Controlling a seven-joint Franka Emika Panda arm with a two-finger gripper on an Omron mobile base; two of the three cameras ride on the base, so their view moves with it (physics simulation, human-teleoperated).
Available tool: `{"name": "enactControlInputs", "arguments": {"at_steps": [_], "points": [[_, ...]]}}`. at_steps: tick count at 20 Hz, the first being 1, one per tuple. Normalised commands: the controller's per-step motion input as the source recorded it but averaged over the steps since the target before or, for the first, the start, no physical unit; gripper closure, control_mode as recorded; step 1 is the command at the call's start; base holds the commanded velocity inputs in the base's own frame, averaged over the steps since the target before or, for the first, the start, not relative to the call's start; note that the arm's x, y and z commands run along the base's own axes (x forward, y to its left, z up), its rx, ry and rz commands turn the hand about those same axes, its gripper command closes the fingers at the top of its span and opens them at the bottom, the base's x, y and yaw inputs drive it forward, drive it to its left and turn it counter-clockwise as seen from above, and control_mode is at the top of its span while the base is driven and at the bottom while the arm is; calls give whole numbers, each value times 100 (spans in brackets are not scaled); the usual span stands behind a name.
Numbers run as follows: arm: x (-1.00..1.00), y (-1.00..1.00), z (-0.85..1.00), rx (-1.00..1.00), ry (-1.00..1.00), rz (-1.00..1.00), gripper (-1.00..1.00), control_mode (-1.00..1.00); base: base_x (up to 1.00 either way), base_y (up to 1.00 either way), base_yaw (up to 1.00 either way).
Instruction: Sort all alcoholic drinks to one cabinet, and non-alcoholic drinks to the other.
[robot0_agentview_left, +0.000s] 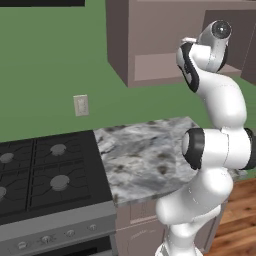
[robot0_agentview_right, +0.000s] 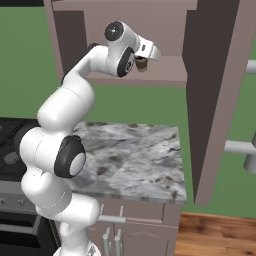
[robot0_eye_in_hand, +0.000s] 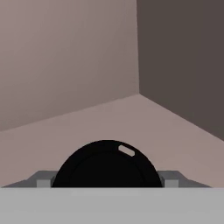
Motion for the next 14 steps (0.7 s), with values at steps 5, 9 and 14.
{"name": "enactControlInputs", "arguments": {"at_steps": [5,9,14], "points": [[5,0,-5,0,3,0,-100,-100,0,0,0],[5,0,-9,0,-5,0,-100,-100,0,0,0],[2,0,-7,-1,-15,0,-100,-100,0,0,0]]}}
